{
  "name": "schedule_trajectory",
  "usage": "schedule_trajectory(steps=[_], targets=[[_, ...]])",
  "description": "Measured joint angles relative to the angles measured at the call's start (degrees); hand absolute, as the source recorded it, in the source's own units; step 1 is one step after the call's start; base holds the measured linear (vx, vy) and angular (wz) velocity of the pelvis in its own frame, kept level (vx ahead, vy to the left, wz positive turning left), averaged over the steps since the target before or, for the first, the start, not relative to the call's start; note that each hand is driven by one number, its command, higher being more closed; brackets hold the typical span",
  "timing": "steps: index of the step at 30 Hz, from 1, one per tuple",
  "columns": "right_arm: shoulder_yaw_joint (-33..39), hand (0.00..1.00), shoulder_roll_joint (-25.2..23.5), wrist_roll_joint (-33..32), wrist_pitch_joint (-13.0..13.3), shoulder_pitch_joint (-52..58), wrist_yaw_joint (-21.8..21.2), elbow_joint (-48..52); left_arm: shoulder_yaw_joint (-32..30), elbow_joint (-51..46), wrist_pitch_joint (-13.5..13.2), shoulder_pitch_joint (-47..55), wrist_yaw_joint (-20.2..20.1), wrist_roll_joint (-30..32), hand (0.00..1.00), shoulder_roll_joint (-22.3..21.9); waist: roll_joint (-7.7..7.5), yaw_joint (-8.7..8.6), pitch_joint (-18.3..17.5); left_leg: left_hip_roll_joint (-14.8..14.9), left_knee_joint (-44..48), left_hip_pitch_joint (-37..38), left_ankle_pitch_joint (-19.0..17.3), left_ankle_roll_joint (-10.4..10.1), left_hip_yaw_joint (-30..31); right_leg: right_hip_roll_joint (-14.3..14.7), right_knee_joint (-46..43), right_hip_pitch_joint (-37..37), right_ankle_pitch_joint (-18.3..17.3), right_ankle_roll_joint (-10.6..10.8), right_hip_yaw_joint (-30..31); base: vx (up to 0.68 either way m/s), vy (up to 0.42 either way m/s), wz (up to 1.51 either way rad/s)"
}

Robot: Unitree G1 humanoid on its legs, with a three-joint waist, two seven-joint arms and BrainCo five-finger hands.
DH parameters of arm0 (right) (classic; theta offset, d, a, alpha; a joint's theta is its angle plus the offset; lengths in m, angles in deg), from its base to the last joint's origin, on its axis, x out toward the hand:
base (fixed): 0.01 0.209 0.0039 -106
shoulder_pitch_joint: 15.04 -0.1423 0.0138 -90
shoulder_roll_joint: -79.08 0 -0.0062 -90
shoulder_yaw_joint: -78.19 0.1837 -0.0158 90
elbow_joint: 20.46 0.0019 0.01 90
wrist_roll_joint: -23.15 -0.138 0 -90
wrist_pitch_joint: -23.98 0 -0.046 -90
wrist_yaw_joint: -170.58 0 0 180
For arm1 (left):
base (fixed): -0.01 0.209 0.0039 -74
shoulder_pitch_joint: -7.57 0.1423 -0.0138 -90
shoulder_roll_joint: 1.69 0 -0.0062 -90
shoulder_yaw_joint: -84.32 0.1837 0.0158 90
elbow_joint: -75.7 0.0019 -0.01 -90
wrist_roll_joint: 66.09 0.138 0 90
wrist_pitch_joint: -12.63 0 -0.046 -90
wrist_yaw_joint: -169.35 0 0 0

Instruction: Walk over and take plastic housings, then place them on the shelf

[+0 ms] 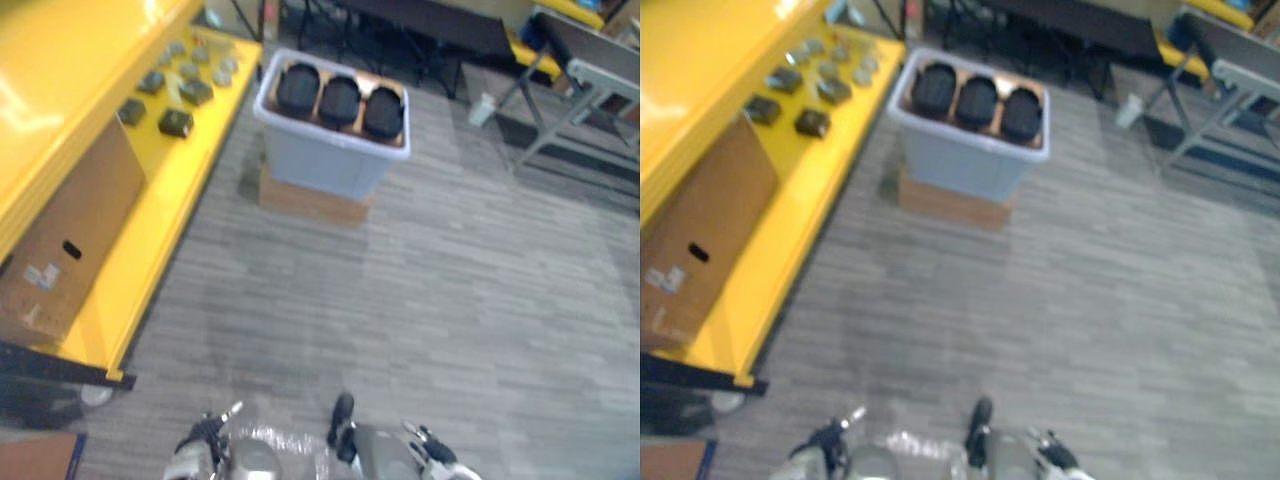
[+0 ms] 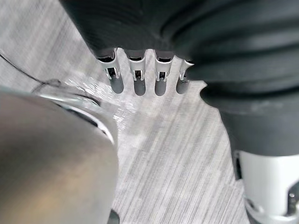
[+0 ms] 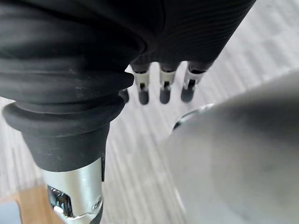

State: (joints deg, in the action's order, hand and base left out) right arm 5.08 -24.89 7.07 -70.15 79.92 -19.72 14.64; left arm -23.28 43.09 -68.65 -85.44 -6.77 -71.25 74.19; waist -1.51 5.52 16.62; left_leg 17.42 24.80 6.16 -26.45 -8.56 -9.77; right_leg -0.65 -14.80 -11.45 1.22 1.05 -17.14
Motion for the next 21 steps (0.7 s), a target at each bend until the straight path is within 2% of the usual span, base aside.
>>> schedule_trajectory(steps=[1, 3, 4, 5, 6, 7, 8, 10, 11, 12, 13, 14, 15, 16, 17, 18, 19, 21], targets=[[0.8, 0.00, -0.1, 0.0, 0.0, -0.4, 0.0, 0.0, -0.2, -0.2, -0.1, 0.1, 0.6, -0.7, 0.00, -0.7, 0.12, -0.01, 0.0, -0.6, -0.4, -0.4, 2.2, 0.0, -0.2, -0.6, -2.1, -1.5, -1.9, -0.4, 0.2, 0.17, -0.242, -0.07], [1.1, 0.00, 0.1, -0.7, 0.1, -0.6, 0.5, -0.5, -0.8, -0.5, -0.7, 0.5, 0.6, -1.2, 0.00, -1.0, 0.41, -0.18, -0.2, -1.0, 5.0, -2.7, 6.2, 0.8, 0.1, -1.2, -3.0, -1.2, -3.9, -0.8, 0.6, 0.16, -0.221, -0.07], [0.9, 0.00, 0.6, -0.8, 0.1, -0.7, 1.1, -0.6, -1.8, -1.2, -1.8, 0.4, 0.5, -1.8, 0.00, -1.7, 0.79, -0.24, -0.3, -0.9, 13.0, -6.5, 10.5, 1.5, 1.5, -1.5, -2.9, -0.1, -4.8, -0.9, 1.0, 0.17, -0.213, -0.03], [-0.2, 0.00, 1.2, 0.0, 0.2, -0.7, 1.7, -0.5, -2.3, -2.1, -2.5, 0.7, 0.3, -3.0, 0.00, -2.1, 1.45, -0.20, -0.3, -0.4, 21.1, -10.6, 16.0, 1.1, 3.4, -1.4, -2.0, 1.7, -5.5, -1.3, 1.5, 0.18, -0.186, -0.03], [-0.8, 0.00, 1.4, 1.4, 0.5, -0.7, 1.8, -0.4, -2.3, -2.3, -2.8, 0.9, 0.3, -3.9, 0.00, -2.3, 1.83, -0.22, -0.3, -0.1, 24.6, -12.5, 17.8, 0.6, 4.0, -1.2, -1.2, 2.9, -5.7, -1.3, 1.4, 0.20, -0.110, -0.01], [-1.8, 0.00, 2.4, 4.4, 1.1, -1.4, 2.0, -0.5, -2.3, -2.1, -2.8, 0.9, 0.2, -5.3, 0.00, -2.4, 2.74, -0.21, -0.4, 0.1, 28.8, -15.2, 15.9, 0.6, 4.3, -1.3, -0.1, 5.3, -6.4, -1.5, 1.3, 0.24, -0.052, 0.11], [-2.6, 0.00, 2.8, 6.4, 2.0, -1.9, 2.6, -0.8, -2.2, -2.3, -2.6, 1.4, 0.0, -6.3, 0.00, -2.6, 2.99, 0.01, -0.4, -0.7, 29.3, -17.4, 13.7, 0.9, 3.4, -1.6, 1.1, 7.9, -6.8, -1.4, 1.3, 0.29, -0.030, 0.14], [-2.8, 0.00, 2.8, 7.4, 3.7, -2.3, 3.1, -0.8, -2.5, -2.5, -2.6, 1.8, -0.3, -7.3, 0.00, -2.2, 2.80, 0.73, -0.3, -2.5, 25.2, -19.5, 12.1, 1.8, 1.7, -2.7, 1.9, 10.3, -7.6, -1.1, 1.2, 0.24, 0.019, 0.12], [-3.6, 0.00, 3.0, 7.4, 4.6, -3.3, 3.6, -0.6, -3.2, -3.3, -2.8, 2.4, -0.6, -7.7, 0.00, -2.0, 2.67, 1.19, -0.2, -4.1, 18.8, -20.9, 11.9, 2.4, 0.4, -3.6, 2.5, 11.8, -8.3, -0.7, 1.3, 0.29, 0.128, 0.00], [-4.1, 0.00, 3.0, 6.9, 6.2, -4.6, 4.5, 0.4, -4.1, -4.8, -2.9, 3.5, -0.8, -7.1, 0.00, -2.1, 2.44, 1.95, 0.0, -5.9, 8.2, -22.2, 13.0, 2.5, -0.5, -4.8, 2.5, 12.9, -9.4, 0.2, 1.5, 0.24, 0.118, -0.05], [-4.5, 0.00, 3.1, 6.6, 6.5, -4.9, 4.6, 0.6, -4.1, -5.0, -2.9, 3.8, -0.8, -7.0, 0.00, -2.0, 2.43, 2.12, 0.0, -6.3, 6.1, -22.3, 13.5, 2.6, -0.5, -5.1, 2.5, 13.2, -9.5, 0.4, 1.5, 0.27, 0.186, -0.26], [-6.2, 0.00, 3.7, 5.5, 7.0, -5.8, 4.9, 1.3, -4.2, -4.9, -2.9, 5.6, -1.2, -5.4, 0.00, -1.5, 2.46, 3.13, 0.1, -6.9, -1.5, -22.2, 16.2, 2.7, -0.5, -5.9, 2.1, 14.3, -10.4, 1.9, 2.1, 0.25, 0.207, -0.43], [-7.9, 0.00, 3.9, 5.4, 7.0, -6.3, 5.1, 2.8, -4.2, -4.2, -2.7, 8.0, -1.9, -4.8, 0.00, -1.0, 2.15, 3.98, 0.0, -7.2, -4.3, -20.9, 22.4, 3.6, -1.1, -6.6, 0.8, 15.2, -12.0, 3.6, 3.6, 0.42, 0.330, -0.53], [-8.6, 0.00, 3.7, 5.2, 7.0, -6.6, 5.0, 3.3, -4.1, -4.2, -2.7, 9.5, -2.1, -4.4, 0.00, -1.1, 2.05, 4.42, 0.0, -7.5, -4.3, -19.9, 23.9, 6.0, -2.3, -7.4, 0.3, 15.9, -12.7, 4.4, 4.3, 0.38, 0.269, -0.36], [-9.5, 0.00, 3.0, 5.3, 6.9, -7.3, 4.9, 3.7, -4.1, -4.0, -2.8, 11.3, -2.5, -3.3, 0.00, -0.2, -0.58, 4.89, 0.1, -9.1, -3.1, -19.4, 21.9, 6.9, -3.4, -9.3, 0.5, 16.9, -13.0, 4.7, 4.7, 0.42, 0.254, -0.05], [-9.7, 0.00, 3.0, 5.6, 6.7, -7.7, 4.3, 4.2, -4.0, -4.1, -2.9, 11.5, -2.6, -3.2, 0.00, 0.5, -1.74, 5.43, 0.0, -9.5, 0.5, -20.5, 19.6, 7.6, -3.5, -9.8, 2.1, 18.3, -12.3, 5.0, 4.5, 0.41, 0.234, 0.07], [-9.6, 0.00, 3.0, 5.7, 6.7, -8.2, 4.1, 4.4, -3.9, -4.0, -2.9, 11.4, -2.7, -3.2, 0.00, 0.7, -2.24, 6.26, 0.2, -9.9, 2.6, -20.6, 17.6, 7.8, -3.6, -10.1, 3.6, 20.0, -11.7, 5.8, 4.4, 0.41, 0.243, 0.12], [-9.7, 0.00, 2.9, 5.9, 6.6, -8.3, 3.9, 4.1, -3.3, -4.0, -3.0, 10.6, -2.7, -2.3, 0.00, 1.4, -3.25, 6.36, -1.1, -11.8, 4.1, -19.8, 14.1, 9.1, -2.9, -11.2, 4.3, 22.3, -11.0, 6.9, 4.3, 0.39, 0.200, 0.27]])
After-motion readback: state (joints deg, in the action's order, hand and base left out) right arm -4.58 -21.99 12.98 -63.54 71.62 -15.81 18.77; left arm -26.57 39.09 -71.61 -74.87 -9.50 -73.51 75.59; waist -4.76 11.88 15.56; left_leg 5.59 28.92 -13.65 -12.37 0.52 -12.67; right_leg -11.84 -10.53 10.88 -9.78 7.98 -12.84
